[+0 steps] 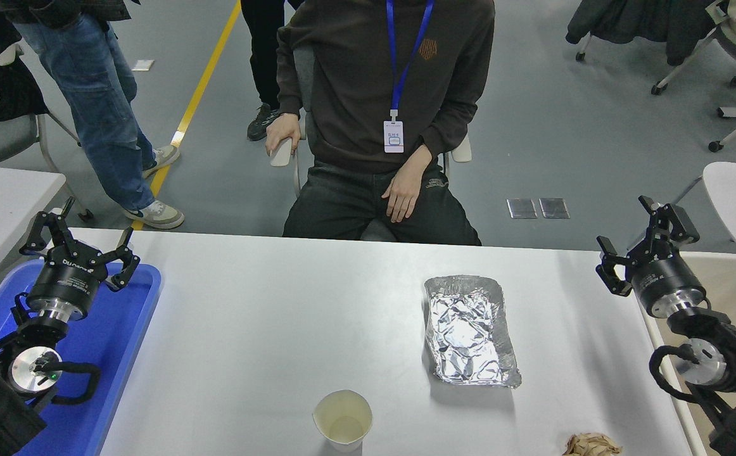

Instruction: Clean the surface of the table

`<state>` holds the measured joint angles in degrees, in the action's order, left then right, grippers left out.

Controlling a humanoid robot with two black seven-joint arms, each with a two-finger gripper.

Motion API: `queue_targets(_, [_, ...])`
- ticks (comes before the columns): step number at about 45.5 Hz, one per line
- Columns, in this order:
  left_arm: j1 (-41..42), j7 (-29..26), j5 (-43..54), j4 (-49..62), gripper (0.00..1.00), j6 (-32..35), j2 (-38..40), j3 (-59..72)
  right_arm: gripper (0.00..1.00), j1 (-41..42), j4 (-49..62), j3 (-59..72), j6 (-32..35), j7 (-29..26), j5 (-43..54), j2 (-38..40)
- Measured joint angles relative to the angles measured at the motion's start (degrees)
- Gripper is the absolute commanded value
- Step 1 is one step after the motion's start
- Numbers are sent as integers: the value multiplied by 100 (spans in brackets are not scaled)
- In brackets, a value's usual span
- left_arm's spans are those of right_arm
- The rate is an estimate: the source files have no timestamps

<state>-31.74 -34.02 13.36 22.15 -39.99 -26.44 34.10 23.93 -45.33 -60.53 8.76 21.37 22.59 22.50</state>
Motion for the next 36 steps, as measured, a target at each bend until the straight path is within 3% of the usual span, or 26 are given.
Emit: queue_targets(36, [1, 0, -1, 1, 100, 0, -1, -17, 100, -7, -40, -37, 14, -3, 0, -3])
